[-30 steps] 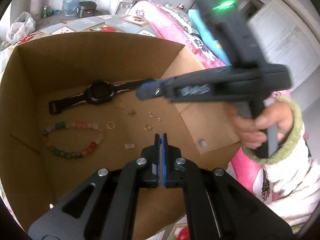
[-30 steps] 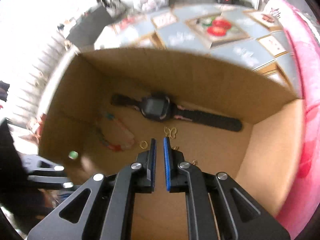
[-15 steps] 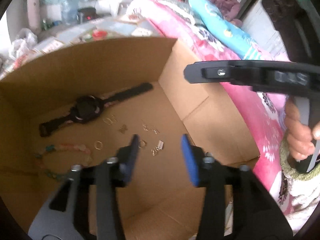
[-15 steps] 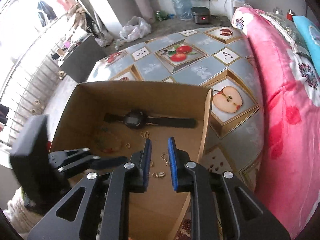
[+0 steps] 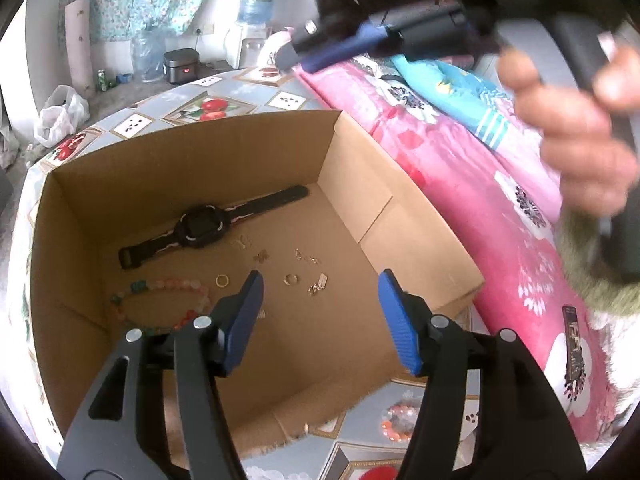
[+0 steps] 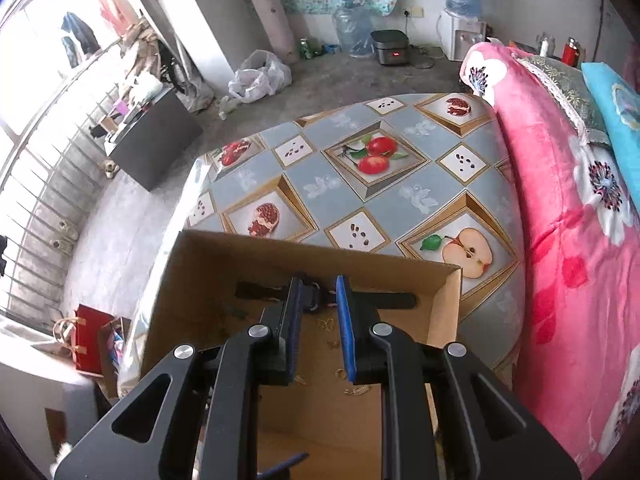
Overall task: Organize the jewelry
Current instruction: 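Withdraw both open tools from the box toward the pink bead bracelet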
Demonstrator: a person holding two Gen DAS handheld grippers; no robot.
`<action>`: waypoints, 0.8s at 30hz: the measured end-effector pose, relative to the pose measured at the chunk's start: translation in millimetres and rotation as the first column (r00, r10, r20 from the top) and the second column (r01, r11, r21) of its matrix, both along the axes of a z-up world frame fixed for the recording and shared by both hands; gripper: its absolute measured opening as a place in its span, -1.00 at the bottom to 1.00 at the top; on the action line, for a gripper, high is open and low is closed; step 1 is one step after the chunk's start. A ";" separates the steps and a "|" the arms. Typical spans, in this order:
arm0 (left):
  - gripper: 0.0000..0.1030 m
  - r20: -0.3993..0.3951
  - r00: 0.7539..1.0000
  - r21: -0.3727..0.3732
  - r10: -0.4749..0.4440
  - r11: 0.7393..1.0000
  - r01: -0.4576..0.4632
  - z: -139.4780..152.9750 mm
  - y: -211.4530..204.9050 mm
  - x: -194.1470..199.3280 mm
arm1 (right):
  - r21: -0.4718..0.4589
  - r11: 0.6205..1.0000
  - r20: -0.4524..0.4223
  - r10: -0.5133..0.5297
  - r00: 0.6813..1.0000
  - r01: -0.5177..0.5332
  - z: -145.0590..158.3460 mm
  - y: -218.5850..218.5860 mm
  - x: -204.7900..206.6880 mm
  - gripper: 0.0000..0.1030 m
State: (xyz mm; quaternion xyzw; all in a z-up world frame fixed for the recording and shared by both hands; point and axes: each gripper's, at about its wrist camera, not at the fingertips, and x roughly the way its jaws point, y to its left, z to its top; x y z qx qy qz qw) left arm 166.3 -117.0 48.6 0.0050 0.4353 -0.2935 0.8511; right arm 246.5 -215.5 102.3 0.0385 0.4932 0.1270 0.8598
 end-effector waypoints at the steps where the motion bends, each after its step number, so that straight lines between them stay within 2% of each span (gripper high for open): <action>1: 0.10 0.002 1.000 0.003 0.002 1.000 -0.002 0.4 1.9 -2.1 | 0.002 1.000 0.006 -0.003 1.000 0.003 3.5 2.3 -0.2 -0.65; 8: 0.10 0.016 0.999 -0.009 0.049 0.999 -0.049 7.5 21.1 -14.7 | 0.018 1.000 0.041 0.000 0.999 -0.001 33.7 16.6 -12.6 -0.65; 9: 0.10 0.036 0.998 -0.015 0.059 0.998 -0.059 11.1 25.4 -19.1 | 0.012 1.000 0.052 -0.007 0.999 0.006 38.4 14.1 -16.2 -0.66; 12: 0.10 0.067 0.995 -0.029 0.078 0.997 -0.076 17.3 36.8 -34.3 | 0.071 0.997 0.096 -0.019 0.995 0.012 48.0 -7.1 -39.0 -0.65; 14: 0.12 0.085 0.992 -0.042 0.090 0.995 -0.086 18.3 44.3 -47.7 | 0.111 0.994 0.113 -0.006 0.994 -0.007 44.2 -23.3 -62.4 -0.65; 16: 0.26 0.125 0.988 -0.056 0.092 0.995 -0.085 16.5 53.1 -68.6 | 0.113 0.994 0.138 -0.007 0.990 -0.009 34.1 -38.3 -95.0 -0.65; 19: 0.32 0.152 0.983 -0.056 0.101 0.994 -0.094 6.2 62.6 -94.9 | 0.139 0.990 0.161 0.003 0.987 -0.026 18.6 -51.5 -136.6 -0.65; 24: 0.35 0.140 0.987 -0.028 0.078 0.997 -0.075 -19.9 63.4 -133.0 | 0.164 0.986 0.230 -0.018 0.973 -0.020 -10.6 -73.8 -217.3 -0.41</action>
